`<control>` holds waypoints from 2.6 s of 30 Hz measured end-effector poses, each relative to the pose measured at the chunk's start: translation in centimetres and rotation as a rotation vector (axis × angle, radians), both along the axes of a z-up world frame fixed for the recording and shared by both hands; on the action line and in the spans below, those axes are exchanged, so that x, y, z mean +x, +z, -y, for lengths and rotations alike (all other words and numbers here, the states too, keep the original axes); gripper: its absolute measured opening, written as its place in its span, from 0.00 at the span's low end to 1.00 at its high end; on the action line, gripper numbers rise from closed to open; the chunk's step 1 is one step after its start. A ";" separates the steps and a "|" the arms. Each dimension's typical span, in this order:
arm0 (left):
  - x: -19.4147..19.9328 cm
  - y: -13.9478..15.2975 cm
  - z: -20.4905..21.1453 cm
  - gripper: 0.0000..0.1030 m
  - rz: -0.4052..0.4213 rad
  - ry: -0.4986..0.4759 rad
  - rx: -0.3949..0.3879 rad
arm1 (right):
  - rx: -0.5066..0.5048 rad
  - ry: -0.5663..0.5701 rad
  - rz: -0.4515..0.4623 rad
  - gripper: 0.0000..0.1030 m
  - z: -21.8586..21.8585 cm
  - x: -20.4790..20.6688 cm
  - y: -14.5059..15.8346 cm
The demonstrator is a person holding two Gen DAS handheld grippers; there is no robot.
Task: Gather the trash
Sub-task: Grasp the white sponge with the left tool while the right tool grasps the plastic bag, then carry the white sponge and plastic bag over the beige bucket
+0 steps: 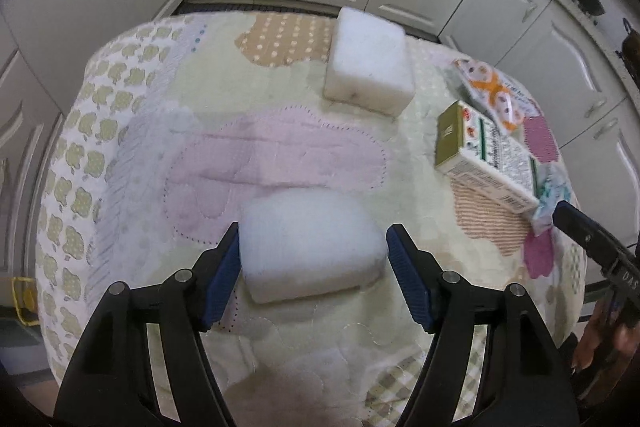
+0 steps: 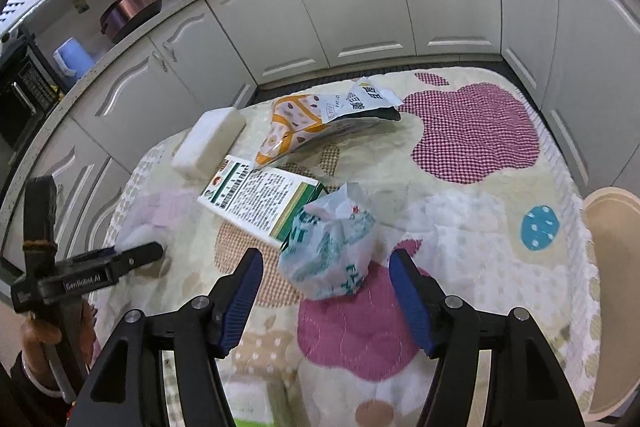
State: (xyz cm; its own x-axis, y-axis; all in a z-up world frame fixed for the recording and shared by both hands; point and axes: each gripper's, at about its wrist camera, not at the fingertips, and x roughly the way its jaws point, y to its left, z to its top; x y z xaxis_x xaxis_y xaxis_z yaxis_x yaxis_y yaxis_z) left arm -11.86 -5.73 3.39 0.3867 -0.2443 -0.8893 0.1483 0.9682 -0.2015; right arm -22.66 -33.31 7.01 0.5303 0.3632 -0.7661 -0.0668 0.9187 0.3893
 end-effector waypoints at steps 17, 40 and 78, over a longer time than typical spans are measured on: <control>-3.3 3.3 0.8 0.48 0.123 -0.060 0.002 | 0.071 0.038 0.083 0.27 1.7 -3.6 2.2; -7.4 6.8 7.2 0.48 0.224 -0.145 0.045 | 0.032 0.027 0.160 0.27 3.0 -8.4 5.6; -9.8 8.6 26.4 0.48 0.241 -0.478 0.014 | 0.000 -0.248 0.136 0.27 17.0 -14.7 4.6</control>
State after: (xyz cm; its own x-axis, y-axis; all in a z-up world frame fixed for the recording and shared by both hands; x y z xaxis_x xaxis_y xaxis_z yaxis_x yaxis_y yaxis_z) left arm -21.65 -32.16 11.97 0.4287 -0.4319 -0.7935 0.6139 0.7837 -0.0949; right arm -37.41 -50.35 11.66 0.7010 0.2093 -0.6818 0.1086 0.9135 0.3921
